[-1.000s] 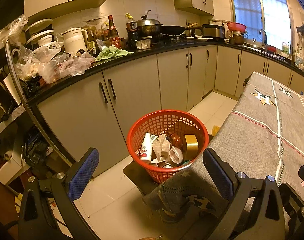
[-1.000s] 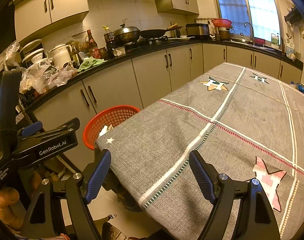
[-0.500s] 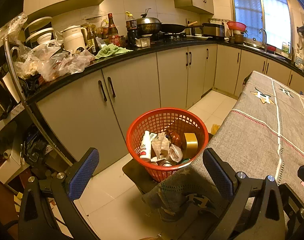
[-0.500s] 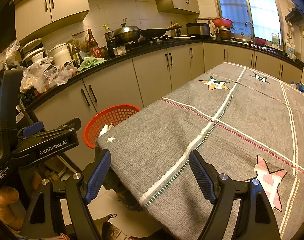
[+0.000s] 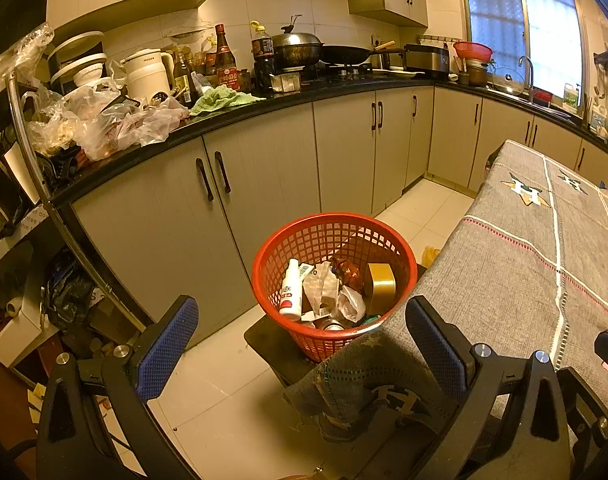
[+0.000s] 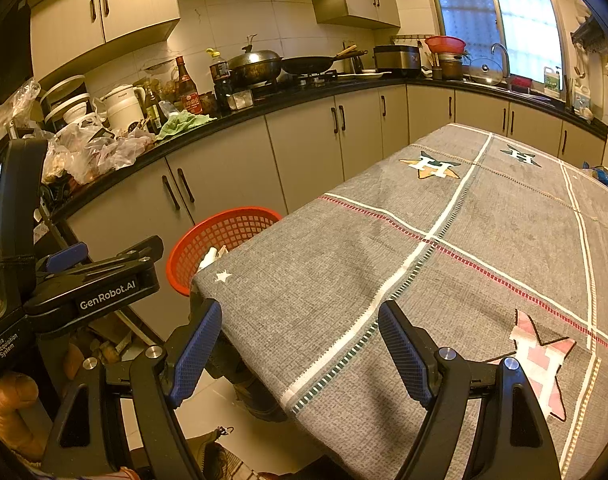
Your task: Collect trash
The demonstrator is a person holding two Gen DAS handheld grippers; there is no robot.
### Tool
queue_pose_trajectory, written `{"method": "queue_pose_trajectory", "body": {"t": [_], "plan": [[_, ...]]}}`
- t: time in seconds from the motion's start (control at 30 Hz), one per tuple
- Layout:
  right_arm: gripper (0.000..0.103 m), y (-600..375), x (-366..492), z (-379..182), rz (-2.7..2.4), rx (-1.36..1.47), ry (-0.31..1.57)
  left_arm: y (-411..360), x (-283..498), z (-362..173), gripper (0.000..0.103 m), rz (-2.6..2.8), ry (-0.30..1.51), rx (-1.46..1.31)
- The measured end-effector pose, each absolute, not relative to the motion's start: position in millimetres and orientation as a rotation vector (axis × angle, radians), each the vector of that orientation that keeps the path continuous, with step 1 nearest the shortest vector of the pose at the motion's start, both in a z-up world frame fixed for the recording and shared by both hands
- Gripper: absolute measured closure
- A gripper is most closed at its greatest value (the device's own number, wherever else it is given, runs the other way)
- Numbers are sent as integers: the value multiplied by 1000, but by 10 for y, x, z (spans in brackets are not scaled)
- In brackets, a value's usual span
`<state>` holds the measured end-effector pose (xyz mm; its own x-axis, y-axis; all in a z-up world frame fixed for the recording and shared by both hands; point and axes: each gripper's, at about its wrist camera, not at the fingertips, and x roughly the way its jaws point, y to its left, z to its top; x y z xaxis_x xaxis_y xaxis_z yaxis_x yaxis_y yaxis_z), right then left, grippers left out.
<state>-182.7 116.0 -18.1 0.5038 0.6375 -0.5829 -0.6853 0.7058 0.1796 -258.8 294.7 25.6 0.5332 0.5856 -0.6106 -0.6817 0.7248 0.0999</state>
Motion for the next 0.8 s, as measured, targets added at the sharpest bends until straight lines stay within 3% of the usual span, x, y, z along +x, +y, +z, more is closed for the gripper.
{"method": "queue_pose_trajectory", "body": {"t": [0.8], "plan": [[18, 1168, -1839, -191, 800, -81, 673, 2955, -2589, 263, 0, 757, 668, -160]]}}
